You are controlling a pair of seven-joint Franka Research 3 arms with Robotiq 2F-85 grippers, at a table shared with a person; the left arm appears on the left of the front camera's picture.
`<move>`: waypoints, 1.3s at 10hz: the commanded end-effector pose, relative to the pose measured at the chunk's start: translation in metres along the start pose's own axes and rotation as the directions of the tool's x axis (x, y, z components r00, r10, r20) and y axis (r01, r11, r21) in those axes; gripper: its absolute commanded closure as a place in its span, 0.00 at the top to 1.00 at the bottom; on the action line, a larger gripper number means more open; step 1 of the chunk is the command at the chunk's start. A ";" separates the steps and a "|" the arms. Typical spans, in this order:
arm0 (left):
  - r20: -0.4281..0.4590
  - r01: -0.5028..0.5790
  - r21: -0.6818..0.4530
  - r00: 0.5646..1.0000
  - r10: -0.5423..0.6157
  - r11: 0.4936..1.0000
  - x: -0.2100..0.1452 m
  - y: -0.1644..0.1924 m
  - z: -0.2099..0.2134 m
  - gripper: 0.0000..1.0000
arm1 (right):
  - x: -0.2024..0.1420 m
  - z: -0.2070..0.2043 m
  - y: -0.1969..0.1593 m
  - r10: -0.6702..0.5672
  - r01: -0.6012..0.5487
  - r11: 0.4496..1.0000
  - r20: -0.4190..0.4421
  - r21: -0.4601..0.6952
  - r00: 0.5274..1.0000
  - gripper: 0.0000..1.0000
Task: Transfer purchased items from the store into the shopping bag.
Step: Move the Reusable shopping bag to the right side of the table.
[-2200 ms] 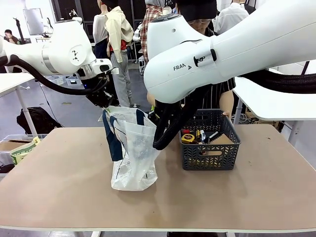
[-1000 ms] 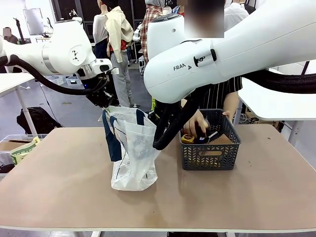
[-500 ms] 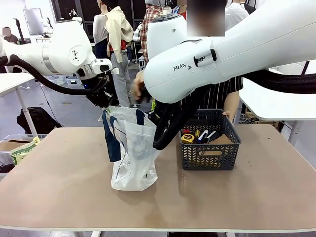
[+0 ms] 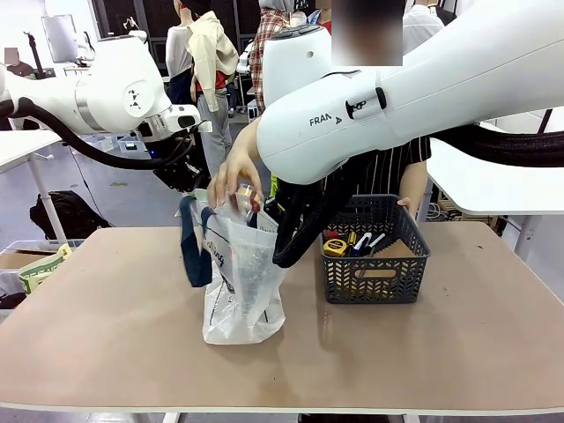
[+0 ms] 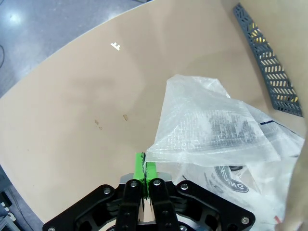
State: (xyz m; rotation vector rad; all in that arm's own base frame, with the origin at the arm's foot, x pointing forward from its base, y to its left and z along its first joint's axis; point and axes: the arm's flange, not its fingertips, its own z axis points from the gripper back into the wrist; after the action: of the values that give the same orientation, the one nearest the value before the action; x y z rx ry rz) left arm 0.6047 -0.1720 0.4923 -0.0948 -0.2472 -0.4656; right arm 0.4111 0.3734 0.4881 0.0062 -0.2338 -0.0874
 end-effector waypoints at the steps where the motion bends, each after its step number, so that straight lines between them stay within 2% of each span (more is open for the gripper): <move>1: 0.007 -0.004 0.004 1.000 0.004 1.000 0.000 0.001 0.001 0.00 | 0.000 -0.001 -0.002 0.007 -0.007 1.000 0.002 -0.001 1.000 0.00; 13: 0.007 -0.004 0.004 1.000 0.004 1.000 0.000 0.001 0.001 0.00 | 0.000 -0.001 -0.002 0.007 -0.007 1.000 0.002 -0.001 1.000 0.00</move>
State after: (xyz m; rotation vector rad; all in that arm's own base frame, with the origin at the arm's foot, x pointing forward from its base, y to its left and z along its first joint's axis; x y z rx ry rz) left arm 0.6047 -0.1719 0.4924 -0.0947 -0.2476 -0.4654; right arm 0.4114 0.3729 0.4883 0.0062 -0.2341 -0.0884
